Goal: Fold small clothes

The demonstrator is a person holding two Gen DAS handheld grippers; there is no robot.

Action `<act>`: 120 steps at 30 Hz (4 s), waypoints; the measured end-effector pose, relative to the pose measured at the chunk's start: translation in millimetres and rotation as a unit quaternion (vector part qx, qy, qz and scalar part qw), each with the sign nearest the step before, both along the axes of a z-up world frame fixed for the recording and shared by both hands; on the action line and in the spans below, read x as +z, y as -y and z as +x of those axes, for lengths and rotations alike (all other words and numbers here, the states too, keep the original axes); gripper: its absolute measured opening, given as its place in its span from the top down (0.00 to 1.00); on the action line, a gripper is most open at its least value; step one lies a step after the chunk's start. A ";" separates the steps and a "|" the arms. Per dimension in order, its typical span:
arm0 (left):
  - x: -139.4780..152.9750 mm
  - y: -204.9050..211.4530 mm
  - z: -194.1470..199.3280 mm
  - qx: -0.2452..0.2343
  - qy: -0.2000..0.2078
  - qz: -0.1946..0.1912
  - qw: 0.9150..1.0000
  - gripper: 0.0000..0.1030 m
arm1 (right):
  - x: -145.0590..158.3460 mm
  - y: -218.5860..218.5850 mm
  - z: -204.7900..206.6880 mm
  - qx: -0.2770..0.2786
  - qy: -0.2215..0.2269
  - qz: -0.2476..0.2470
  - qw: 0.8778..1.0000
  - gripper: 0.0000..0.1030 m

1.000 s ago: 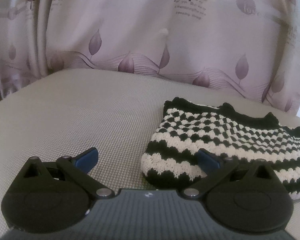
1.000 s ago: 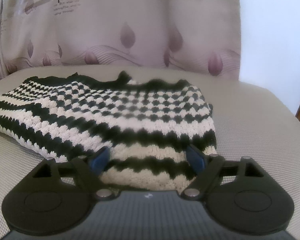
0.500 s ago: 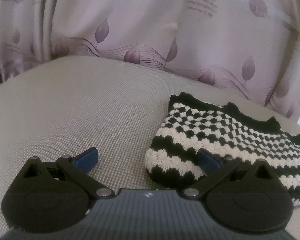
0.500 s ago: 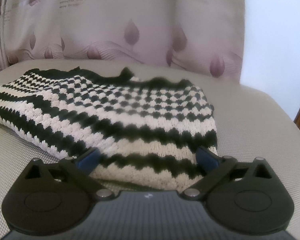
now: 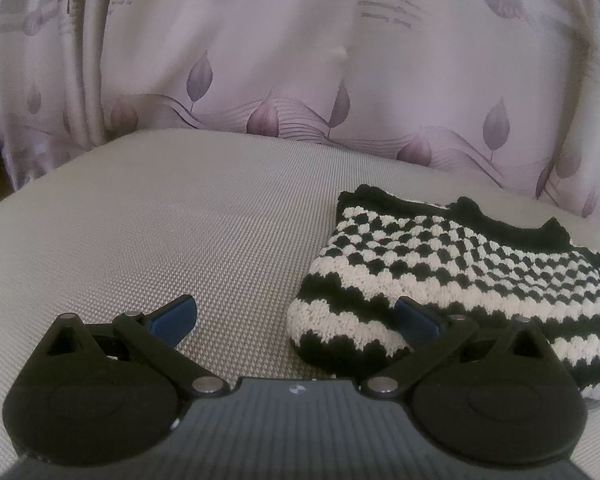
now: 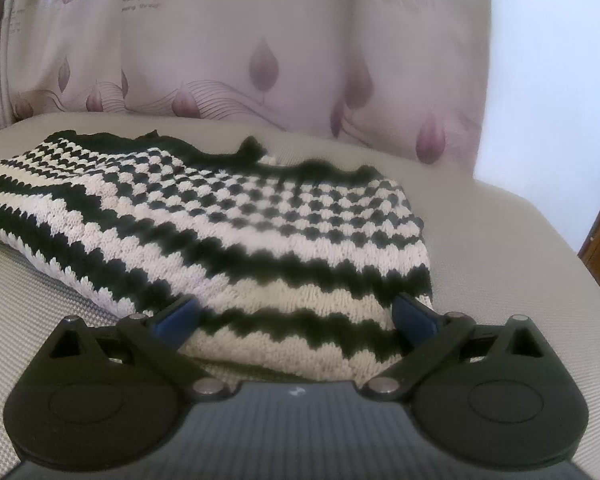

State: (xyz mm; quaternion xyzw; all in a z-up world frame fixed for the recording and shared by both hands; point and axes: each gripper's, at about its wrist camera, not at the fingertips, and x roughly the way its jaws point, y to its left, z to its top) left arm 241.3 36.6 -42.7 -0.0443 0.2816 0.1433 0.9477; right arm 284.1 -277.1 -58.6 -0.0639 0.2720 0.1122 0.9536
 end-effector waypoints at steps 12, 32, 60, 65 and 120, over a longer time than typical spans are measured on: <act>0.6 6.4 -0.2 -0.006 -0.004 0.024 1.000 0.00 | 0.4 -0.1 -0.4 0.000 0.001 0.001 1.000 0.00; 2.8 1.3 1.8 -0.032 -0.007 0.009 0.999 0.00 | 0.6 0.5 -0.3 0.000 0.001 0.002 1.000 0.00; -14.0 -64.1 133.1 -0.250 -0.074 -0.224 0.939 0.64 | 4.6 2.8 -8.3 0.014 0.026 0.016 0.999 0.00; -8.5 -58.4 131.1 -0.207 -0.080 -0.246 0.943 0.73 | 5.5 6.4 -10.3 0.016 0.034 0.028 0.999 0.00; 6.0 51.7 12.6 -0.343 0.057 -0.321 0.881 0.10 | 18.3 -13.1 73.2 0.074 -0.146 0.516 0.841 0.00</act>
